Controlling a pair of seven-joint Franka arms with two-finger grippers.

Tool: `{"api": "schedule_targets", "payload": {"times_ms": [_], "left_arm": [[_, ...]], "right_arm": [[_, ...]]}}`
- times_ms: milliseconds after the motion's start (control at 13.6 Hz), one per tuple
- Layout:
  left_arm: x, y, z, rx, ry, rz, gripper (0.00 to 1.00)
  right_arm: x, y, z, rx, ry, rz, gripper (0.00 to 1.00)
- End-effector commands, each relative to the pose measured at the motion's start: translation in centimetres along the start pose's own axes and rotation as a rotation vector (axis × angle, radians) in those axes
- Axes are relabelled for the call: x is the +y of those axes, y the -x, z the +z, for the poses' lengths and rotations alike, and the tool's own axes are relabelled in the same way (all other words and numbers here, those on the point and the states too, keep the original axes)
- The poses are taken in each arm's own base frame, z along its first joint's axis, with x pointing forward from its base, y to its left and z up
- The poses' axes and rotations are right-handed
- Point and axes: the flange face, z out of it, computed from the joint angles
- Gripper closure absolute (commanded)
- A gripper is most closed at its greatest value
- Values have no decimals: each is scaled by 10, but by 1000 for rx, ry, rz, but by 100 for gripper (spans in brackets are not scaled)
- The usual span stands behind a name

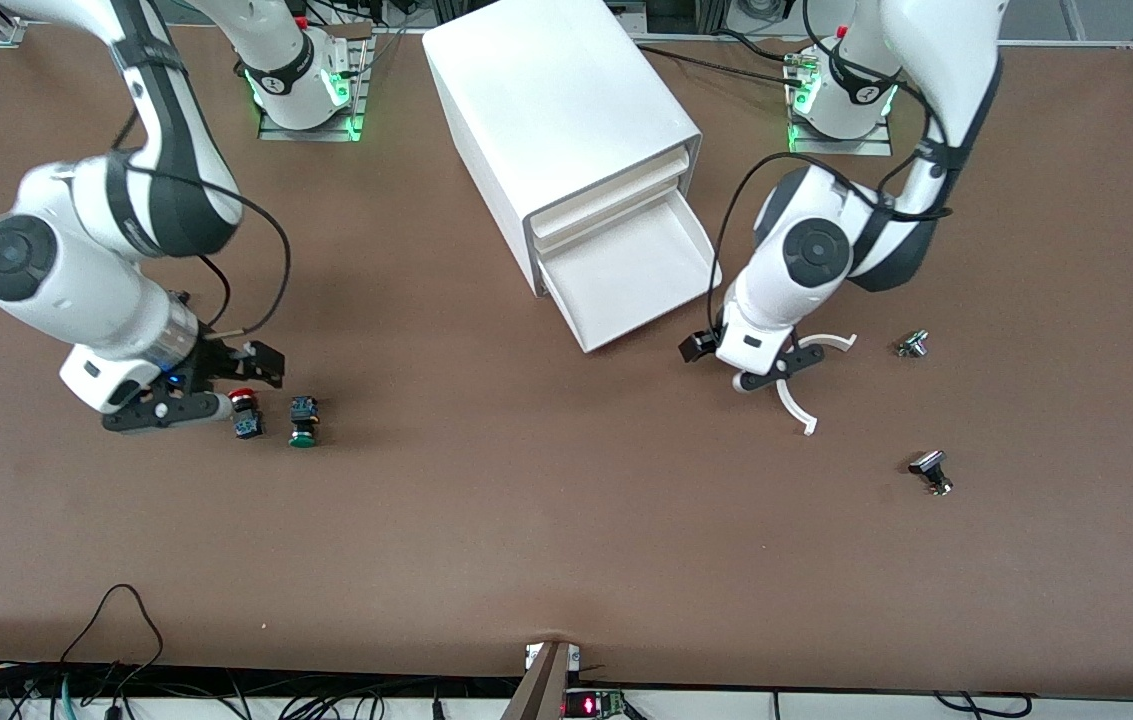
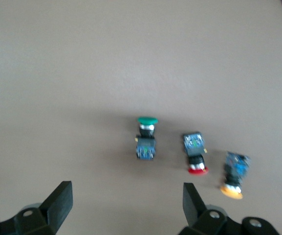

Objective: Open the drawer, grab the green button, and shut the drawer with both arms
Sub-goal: 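Place the button with the right gripper while the left gripper reaches the drawer, then push the drawer closed with the left gripper while the right gripper withdraws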

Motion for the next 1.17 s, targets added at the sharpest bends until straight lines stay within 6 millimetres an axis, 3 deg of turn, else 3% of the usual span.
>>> {"api": "schedule_targets", "payload": {"times_ms": [0, 147, 440, 661, 1101], "left_arm": [[2, 31, 8, 14, 16, -36, 1], [10, 49, 16, 6, 6, -65, 1], [12, 72, 30, -27, -43, -83, 1], [22, 110, 33, -85, -110, -32, 1], [41, 158, 36, -135, -118, 46, 1]], "right_arm": [[21, 27, -61, -1, -12, 22, 0], [38, 46, -104, 20, -8, 46, 0], [38, 63, -162, 14, -9, 48, 0], [37, 73, -206, -23, 4, 191, 0], [41, 75, -221, -5, 50, 202, 0]]}}
